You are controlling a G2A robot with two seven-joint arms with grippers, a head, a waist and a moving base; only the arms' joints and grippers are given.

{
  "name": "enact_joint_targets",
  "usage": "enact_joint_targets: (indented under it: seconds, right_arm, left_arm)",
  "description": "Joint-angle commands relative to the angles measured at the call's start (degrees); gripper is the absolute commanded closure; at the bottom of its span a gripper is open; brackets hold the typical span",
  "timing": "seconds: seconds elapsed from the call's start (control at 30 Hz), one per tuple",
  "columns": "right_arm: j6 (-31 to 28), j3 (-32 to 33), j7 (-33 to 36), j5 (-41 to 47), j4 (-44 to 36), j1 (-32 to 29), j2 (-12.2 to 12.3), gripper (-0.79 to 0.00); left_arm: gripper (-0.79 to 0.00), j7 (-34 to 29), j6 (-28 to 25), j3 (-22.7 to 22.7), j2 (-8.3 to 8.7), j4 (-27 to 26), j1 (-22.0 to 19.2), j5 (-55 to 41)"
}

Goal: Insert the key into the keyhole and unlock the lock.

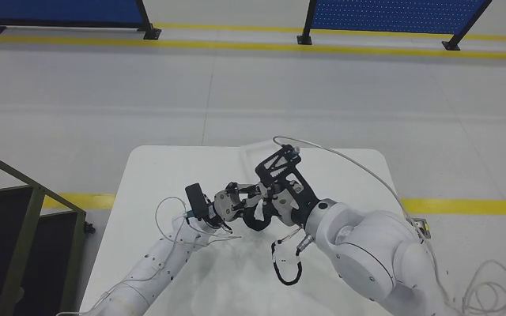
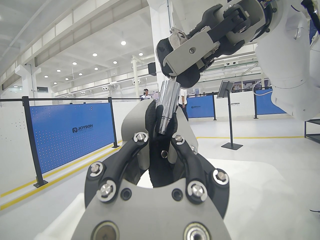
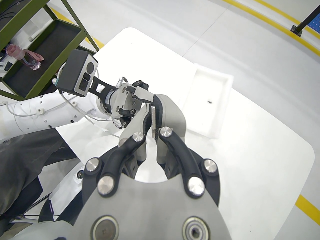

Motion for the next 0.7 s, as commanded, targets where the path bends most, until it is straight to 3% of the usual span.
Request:
enact_joint_targets:
  seconds: [0.0,0.67]
  right_arm:
    - [-0.2,0.1,0.0,0.5,0.0,-0.1,-0.1,0.0]
    - [-1.4,0.1,4.3,-1.8,0.0,0.1,-0.7,0.0]
  left_arm:
    - [0.0,0.0,0.0,0.0,0.03,0.0,0.0,-0.1]
    - [0.0,-0.6,-0.6,0.7,0.11,-0.1,-0.3,0.9]
